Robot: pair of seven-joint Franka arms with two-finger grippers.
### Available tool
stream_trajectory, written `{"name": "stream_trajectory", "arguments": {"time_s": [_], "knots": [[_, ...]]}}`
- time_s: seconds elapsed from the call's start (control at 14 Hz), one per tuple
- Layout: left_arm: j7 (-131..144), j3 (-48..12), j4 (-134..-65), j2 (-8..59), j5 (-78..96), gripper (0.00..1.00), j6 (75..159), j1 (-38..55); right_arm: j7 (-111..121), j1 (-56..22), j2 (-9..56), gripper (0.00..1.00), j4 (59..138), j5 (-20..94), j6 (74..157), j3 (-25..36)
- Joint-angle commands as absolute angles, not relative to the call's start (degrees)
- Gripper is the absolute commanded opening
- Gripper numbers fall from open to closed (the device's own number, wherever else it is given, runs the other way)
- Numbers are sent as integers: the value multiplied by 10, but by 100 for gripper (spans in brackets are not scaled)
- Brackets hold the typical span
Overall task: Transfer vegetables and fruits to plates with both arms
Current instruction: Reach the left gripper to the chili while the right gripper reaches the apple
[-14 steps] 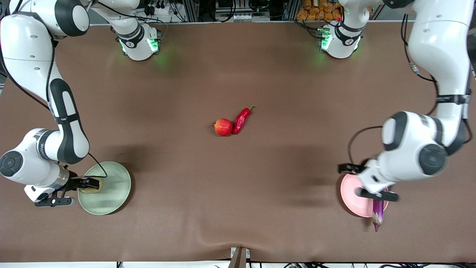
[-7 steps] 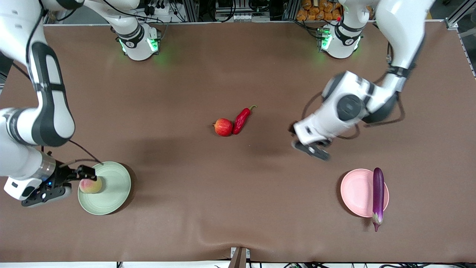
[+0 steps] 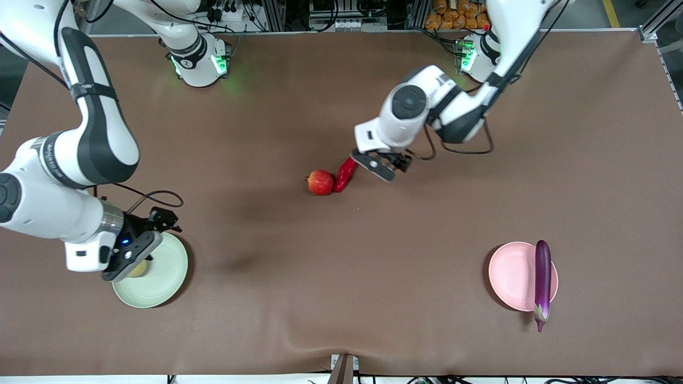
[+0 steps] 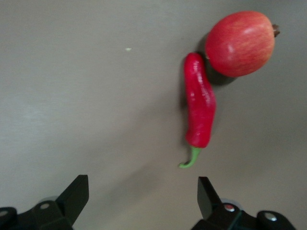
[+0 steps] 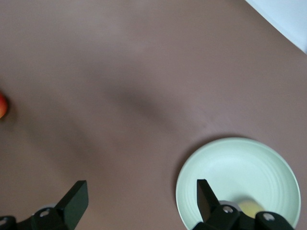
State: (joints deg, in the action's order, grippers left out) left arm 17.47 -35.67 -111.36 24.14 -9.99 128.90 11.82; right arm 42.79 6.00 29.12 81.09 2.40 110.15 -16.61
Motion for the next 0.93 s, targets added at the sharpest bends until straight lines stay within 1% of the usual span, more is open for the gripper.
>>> {"name": "stream_trajectory", "arguments": {"time_s": [0.0, 0.14, 0.22, 0.36, 0.5, 0.65, 0.86], "knots": [[272, -352, -1104, 296, -182, 100, 1333, 148, 485, 69, 266, 100, 835, 33, 1091, -206], [324, -352, -1088, 335, -212, 100, 1360, 163, 487, 56, 264, 100, 839, 29, 1091, -233], [345, -350, -1070, 357, -223, 98, 1361, 175, 487, 41, 264, 100, 839, 26, 1092, -235], [369, -335, -1041, 383, -245, 98, 1361, 197, 487, 18, 266, 100, 839, 23, 1095, -235], [377, -327, -1038, 388, -245, 97, 1361, 209, 488, -5, 267, 100, 840, 17, 1095, -235], [377, -323, -1037, 395, -245, 96, 1361, 221, 487, -30, 268, 100, 840, -28, 1096, -235], [377, -295, -1035, 402, -246, 87, 1363, 246, 485, -51, 266, 100, 854, -36, 1102, -235]]}}
